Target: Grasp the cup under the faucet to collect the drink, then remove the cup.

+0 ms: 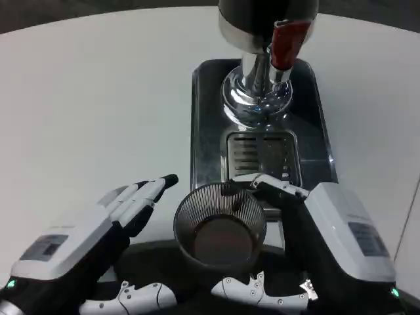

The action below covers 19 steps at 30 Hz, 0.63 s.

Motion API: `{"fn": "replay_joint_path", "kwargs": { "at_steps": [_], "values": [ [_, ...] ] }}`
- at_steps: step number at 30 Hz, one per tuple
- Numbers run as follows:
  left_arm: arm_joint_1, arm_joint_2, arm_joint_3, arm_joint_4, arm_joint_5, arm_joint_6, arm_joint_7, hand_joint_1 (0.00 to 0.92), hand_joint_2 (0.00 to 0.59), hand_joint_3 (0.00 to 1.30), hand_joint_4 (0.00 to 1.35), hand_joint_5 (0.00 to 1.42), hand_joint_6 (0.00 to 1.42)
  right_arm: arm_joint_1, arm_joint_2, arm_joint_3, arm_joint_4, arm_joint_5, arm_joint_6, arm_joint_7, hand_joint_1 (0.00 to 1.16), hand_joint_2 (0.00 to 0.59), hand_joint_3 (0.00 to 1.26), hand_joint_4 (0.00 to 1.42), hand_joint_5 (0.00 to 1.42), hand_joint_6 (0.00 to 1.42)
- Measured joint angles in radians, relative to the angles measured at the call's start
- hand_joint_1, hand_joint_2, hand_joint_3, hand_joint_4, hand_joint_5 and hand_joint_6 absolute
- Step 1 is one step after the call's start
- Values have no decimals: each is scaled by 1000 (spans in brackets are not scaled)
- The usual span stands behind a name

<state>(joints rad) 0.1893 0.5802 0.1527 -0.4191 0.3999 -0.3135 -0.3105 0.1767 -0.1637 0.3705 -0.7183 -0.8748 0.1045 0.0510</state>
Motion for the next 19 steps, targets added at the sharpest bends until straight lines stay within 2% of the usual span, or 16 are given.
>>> {"fn": "replay_joint_path", "kwargs": {
  "at_steps": [19],
  "values": [
    [-3, 2, 0, 0, 1, 0, 0, 0, 72, 0, 0, 0, 0, 1, 5, 0, 0, 0, 0, 2, 1011, 262, 908, 1234, 1390, 1424]
  ]
}}
